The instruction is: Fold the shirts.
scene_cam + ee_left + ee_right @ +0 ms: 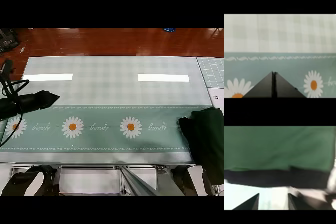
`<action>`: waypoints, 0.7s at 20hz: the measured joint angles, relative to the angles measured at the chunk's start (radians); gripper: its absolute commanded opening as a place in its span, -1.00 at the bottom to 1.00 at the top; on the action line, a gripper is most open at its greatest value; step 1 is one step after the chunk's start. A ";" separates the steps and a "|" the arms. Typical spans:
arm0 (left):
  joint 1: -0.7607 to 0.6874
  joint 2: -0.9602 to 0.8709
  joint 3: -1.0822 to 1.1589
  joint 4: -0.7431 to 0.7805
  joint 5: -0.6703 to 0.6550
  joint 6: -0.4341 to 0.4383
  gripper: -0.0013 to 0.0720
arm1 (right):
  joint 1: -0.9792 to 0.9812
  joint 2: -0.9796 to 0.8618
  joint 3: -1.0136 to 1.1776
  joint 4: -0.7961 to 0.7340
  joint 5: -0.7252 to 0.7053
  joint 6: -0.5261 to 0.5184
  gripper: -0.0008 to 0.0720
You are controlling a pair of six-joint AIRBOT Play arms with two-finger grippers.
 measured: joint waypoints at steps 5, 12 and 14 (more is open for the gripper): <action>0.000 -0.125 0.222 -0.006 0.070 0.017 -0.91 | 0.234 -0.131 0.165 0.435 -0.292 -0.098 -0.92; -0.154 -0.336 0.680 0.055 -0.039 0.007 -0.91 | 1.048 -0.324 0.437 0.441 -0.555 -0.299 -0.92; -0.248 -0.356 0.629 0.204 -0.063 -0.061 -0.91 | 1.264 -0.397 0.440 0.243 -0.551 -0.248 -0.92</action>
